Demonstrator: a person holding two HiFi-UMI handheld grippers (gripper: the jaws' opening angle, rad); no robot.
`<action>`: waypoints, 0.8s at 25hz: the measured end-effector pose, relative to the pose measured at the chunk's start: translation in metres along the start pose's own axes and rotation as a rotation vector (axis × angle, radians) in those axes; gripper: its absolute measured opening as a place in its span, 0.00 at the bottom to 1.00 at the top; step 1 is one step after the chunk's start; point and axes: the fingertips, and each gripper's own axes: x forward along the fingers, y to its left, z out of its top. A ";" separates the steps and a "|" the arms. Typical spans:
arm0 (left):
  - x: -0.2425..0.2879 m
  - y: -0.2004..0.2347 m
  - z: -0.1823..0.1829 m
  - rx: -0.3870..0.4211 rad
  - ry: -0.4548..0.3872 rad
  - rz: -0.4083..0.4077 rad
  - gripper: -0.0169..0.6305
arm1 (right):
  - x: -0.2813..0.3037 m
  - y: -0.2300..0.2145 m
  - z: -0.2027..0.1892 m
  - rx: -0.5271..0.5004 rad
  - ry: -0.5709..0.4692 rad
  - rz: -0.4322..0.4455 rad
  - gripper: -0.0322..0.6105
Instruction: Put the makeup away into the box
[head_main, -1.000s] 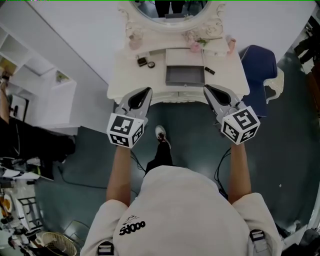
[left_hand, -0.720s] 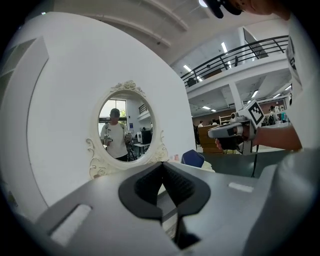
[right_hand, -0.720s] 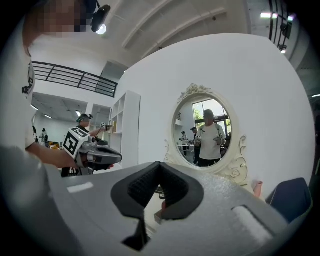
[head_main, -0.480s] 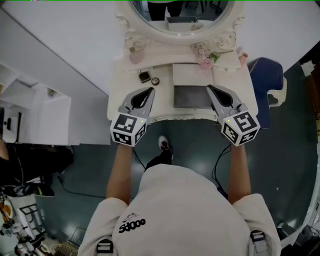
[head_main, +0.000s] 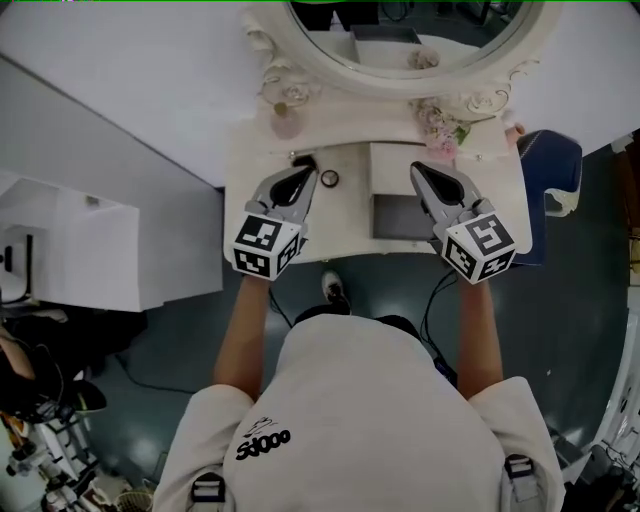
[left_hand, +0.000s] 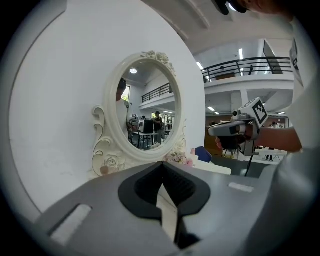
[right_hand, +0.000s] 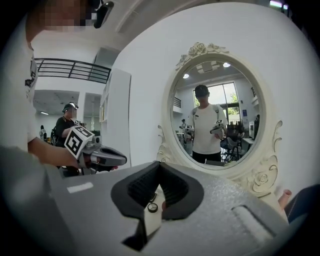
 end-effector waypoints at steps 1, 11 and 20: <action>0.005 0.007 -0.004 -0.009 0.013 -0.003 0.06 | 0.006 -0.002 -0.002 -0.001 0.013 -0.002 0.05; 0.063 0.037 -0.093 -0.123 0.219 0.048 0.15 | 0.035 -0.031 -0.053 -0.001 0.152 -0.002 0.05; 0.112 0.032 -0.162 -0.172 0.412 0.084 0.30 | 0.033 -0.063 -0.109 0.057 0.272 0.016 0.05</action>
